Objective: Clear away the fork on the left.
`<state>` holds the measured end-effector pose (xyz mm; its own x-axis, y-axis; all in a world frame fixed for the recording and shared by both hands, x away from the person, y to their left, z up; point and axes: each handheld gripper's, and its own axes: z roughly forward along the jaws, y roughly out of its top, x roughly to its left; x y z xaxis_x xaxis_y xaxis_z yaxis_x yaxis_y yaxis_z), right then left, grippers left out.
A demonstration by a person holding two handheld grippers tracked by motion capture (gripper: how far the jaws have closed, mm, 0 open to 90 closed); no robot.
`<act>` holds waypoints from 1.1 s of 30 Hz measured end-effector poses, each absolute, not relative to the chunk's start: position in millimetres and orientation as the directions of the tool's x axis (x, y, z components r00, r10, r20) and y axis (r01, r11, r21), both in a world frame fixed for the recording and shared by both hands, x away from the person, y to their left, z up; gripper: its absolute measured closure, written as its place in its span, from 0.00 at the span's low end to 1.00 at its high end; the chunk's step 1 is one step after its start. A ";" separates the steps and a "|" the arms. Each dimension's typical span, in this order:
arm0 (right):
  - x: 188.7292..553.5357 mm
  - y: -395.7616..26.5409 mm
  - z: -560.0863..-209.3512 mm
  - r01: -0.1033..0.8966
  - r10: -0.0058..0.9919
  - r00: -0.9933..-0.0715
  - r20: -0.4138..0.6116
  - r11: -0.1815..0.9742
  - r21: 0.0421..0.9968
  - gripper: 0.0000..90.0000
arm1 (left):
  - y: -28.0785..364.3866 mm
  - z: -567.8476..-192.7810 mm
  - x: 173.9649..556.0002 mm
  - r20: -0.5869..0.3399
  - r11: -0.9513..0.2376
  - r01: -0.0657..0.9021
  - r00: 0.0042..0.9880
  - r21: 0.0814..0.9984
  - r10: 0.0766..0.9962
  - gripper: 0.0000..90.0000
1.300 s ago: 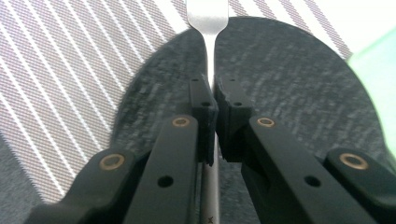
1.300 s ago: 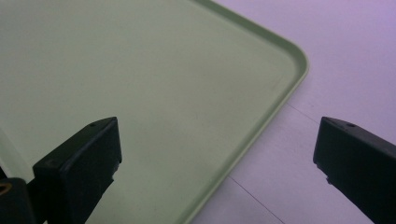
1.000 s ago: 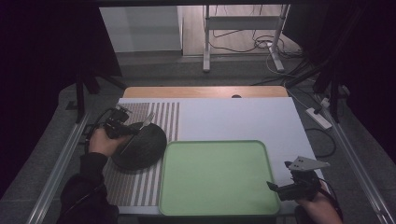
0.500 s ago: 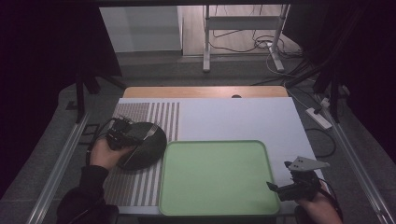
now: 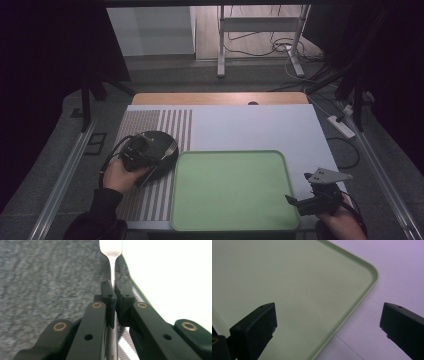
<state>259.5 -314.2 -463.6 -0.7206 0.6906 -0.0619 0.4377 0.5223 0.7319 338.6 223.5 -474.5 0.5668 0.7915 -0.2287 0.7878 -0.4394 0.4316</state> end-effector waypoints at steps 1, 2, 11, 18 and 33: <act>259.4 -314.1 -463.6 0.437 0.690 -0.721 -0.062 0.523 0.732 0.01 | 220.9 -474.3 336.6 -0.230 -0.440 0.787 0.568 0.432 0.790 0.95; 259.3 -314.1 -463.6 0.436 0.689 -0.722 -0.064 0.525 0.731 0.01 | 218.3 -473.9 334.9 -0.232 -0.443 0.785 0.572 0.432 0.787 0.95; 258.9 -313.2 -463.8 0.431 0.683 -0.727 -0.068 0.531 0.729 0.01 | 193.2 -473.0 322.8 -0.241 -0.466 0.770 0.599 0.436 0.763 0.95; 258.8 -312.8 -463.9 0.429 0.680 -0.730 -0.071 0.536 0.728 0.01 | 167.4 -472.9 318.5 -0.238 -0.495 0.755 0.624 0.430 0.744 0.95; 259.0 -312.0 -464.2 0.425 0.674 -0.735 -0.077 0.545 0.723 0.01 | 114.7 -482.8 314.5 -0.255 -0.550 0.740 0.659 0.387 0.708 0.95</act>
